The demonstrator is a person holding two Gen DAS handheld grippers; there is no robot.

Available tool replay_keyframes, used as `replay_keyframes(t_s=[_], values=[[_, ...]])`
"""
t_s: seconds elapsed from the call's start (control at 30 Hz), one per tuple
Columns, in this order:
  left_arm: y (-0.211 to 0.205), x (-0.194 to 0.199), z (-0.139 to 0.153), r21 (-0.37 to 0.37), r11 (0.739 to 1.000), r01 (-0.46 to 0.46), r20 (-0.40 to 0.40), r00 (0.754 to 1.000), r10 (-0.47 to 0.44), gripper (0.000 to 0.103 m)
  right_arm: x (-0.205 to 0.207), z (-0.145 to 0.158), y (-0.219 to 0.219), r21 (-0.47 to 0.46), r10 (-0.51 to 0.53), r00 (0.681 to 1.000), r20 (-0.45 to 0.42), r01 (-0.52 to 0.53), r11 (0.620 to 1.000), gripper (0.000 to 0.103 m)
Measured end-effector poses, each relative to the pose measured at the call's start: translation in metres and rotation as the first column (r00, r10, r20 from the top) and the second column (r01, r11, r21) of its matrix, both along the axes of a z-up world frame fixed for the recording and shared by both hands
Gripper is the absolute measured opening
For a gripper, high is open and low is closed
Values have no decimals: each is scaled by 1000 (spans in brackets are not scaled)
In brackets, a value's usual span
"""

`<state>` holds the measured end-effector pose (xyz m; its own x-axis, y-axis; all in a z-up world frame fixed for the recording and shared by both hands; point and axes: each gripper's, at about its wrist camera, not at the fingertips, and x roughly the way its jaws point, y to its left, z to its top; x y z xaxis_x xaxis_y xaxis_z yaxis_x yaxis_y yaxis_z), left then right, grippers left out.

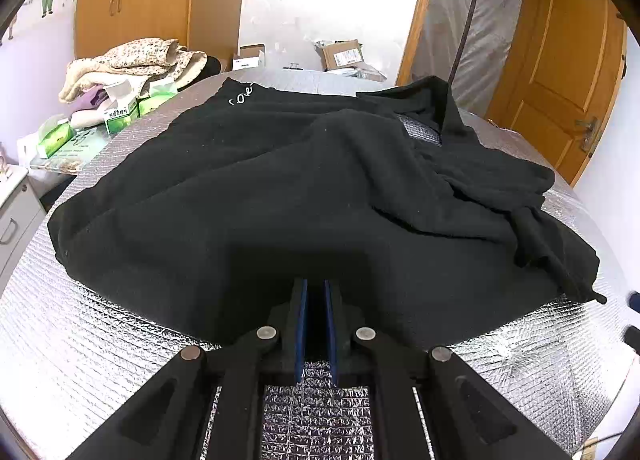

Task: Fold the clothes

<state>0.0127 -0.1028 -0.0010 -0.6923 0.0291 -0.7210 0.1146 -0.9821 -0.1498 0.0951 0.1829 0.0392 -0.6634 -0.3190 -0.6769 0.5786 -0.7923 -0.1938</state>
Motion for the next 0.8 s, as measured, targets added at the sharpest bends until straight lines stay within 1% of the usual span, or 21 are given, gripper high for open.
replay_keyframes(t_s=[0.07, 0.13, 0.23, 0.33, 0.37, 0.4, 0.43, 0.47, 0.53, 0.67, 0.73, 0.8], values=[[2, 0, 0, -11, 1000, -1, 1, 1000, 1, 8, -18, -11, -22, 35, 61, 998, -11, -60, 998, 45], [3, 0, 0, -21, 1000, -1, 3, 1000, 1, 8, -32, -19, -36, 58, 97, 995, -10, -96, 994, 45], [6, 0, 0, -48, 999, -2, 6, 1000, 3, 8, -54, -32, -45, 83, 105, 994, 15, -106, 991, 45], [10, -1, 0, -80, 997, -3, 10, 1000, 4, 8, -68, -41, -46, 80, 96, 993, 69, -101, 992, 44], [11, -1, 0, -87, 996, -3, 11, 1000, 4, 8, -71, -41, -44, 72, 87, 993, 78, -92, 993, 35], [11, -1, 0, -91, 996, -3, 12, 1000, 4, 8, -73, -38, -40, 58, 70, 995, 75, -75, 995, 22], [12, -2, 0, -95, 995, -3, 13, 1000, 4, 8, -75, -35, -36, 43, 54, 996, 68, -57, 997, 2], [12, -1, 0, -97, 995, -3, 13, 1000, 4, 8, -76, -30, -31, 26, 37, 998, 56, -38, 999, 4], [11, -1, 0, -97, 995, -2, 13, 1000, 4, 8, -79, -19, -19, -7, -1, 1000, 26, 1, 1000, 4], [11, -1, -1, -101, 995, -1, 13, 1000, 3, 8, -86, 10, 12, -61, -125, 991, -52, 121, 991, 4], [12, -1, -1, -109, 994, -1, 14, 1000, 2, 8, -93, 21, 31, -83, -208, 975, -81, 202, 976, 4], [11, -1, -2, -109, 994, 0, 14, 1000, 2, 8, -101, 32, 51, -105, -299, 948, -107, 289, 952, 4]])
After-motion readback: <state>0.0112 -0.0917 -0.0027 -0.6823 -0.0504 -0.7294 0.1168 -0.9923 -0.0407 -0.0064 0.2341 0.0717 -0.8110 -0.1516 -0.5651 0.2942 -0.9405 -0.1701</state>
